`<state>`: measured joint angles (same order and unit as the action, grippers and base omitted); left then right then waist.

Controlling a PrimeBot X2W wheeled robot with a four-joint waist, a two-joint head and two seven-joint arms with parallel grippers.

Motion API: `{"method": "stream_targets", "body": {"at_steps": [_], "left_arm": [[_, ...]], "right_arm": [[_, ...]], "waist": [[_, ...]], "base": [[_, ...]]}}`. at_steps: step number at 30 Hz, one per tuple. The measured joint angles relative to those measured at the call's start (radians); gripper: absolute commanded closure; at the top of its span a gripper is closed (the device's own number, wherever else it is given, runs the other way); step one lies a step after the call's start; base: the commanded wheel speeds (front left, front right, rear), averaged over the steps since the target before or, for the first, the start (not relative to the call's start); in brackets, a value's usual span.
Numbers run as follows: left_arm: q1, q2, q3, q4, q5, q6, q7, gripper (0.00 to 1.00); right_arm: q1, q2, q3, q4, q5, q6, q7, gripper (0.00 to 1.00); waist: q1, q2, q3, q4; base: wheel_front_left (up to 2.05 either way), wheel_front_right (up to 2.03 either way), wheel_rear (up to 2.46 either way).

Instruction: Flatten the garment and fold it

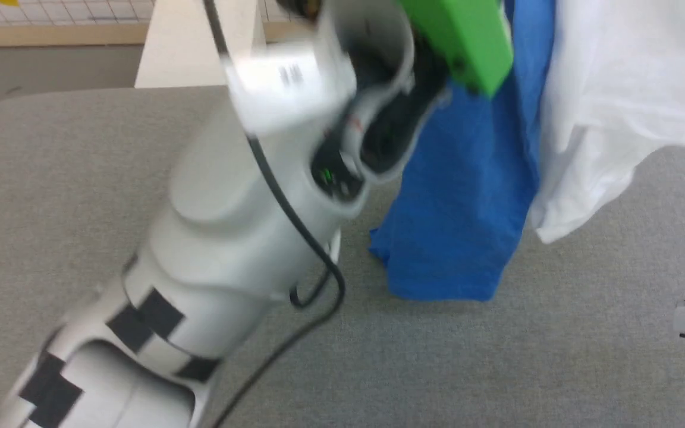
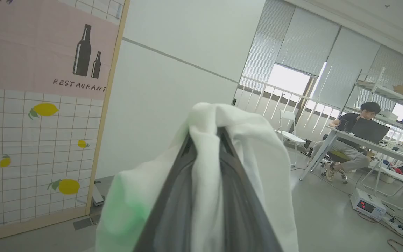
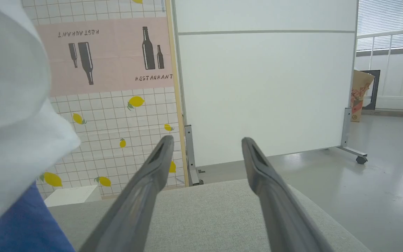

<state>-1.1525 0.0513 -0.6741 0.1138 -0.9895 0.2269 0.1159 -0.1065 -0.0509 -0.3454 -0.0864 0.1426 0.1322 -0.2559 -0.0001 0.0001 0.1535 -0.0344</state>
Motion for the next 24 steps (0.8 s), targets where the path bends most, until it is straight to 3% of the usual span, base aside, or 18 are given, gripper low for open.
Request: {"method": "stream_targets", "body": {"at_steps": [8,17,18,19,20,24], "left_arm": [[0.256,-0.002,-0.149,0.143,-0.049,0.039,-0.154,1.00],[0.360,-0.001,-0.367,0.453,-0.061,-0.006,-0.205,1.00],[0.358,-0.001,-0.376,0.459,-0.066,-0.007,-0.211,0.89],[0.355,-0.001,-0.384,0.460,-0.074,-0.012,-0.219,0.27],[0.347,-0.002,-0.390,0.459,-0.082,-0.015,-0.229,0.00],[0.304,-0.002,-0.396,0.455,-0.104,-0.025,-0.286,0.00]], "right_arm": [[-0.043,0.000,-0.007,-0.002,0.001,0.000,0.000,0.00],[-0.077,0.000,0.050,0.023,0.009,0.000,0.000,0.00],[-0.078,0.000,0.052,0.025,0.009,0.000,0.000,0.00],[-0.078,0.000,0.052,0.028,0.009,0.000,0.000,0.00],[-0.078,0.000,0.051,0.033,0.009,0.000,0.000,0.00],[-0.078,0.000,0.048,0.049,0.009,0.000,0.000,0.00]], "waist": [[0.0000,0.0000,0.088,-0.043],[0.0000,0.0000,0.159,-0.117],[0.0000,-0.0001,0.163,-0.120],[0.0001,0.0000,0.166,-0.121],[0.0001,0.0000,0.167,-0.120],[0.0000,-0.0001,0.154,-0.113]], "base": [[0.00,0.00,0.00],[0.00,0.00,0.00],[0.00,0.00,0.00],[0.00,0.00,0.00],[0.00,0.00,0.00],[0.00,0.00,0.00]]}}
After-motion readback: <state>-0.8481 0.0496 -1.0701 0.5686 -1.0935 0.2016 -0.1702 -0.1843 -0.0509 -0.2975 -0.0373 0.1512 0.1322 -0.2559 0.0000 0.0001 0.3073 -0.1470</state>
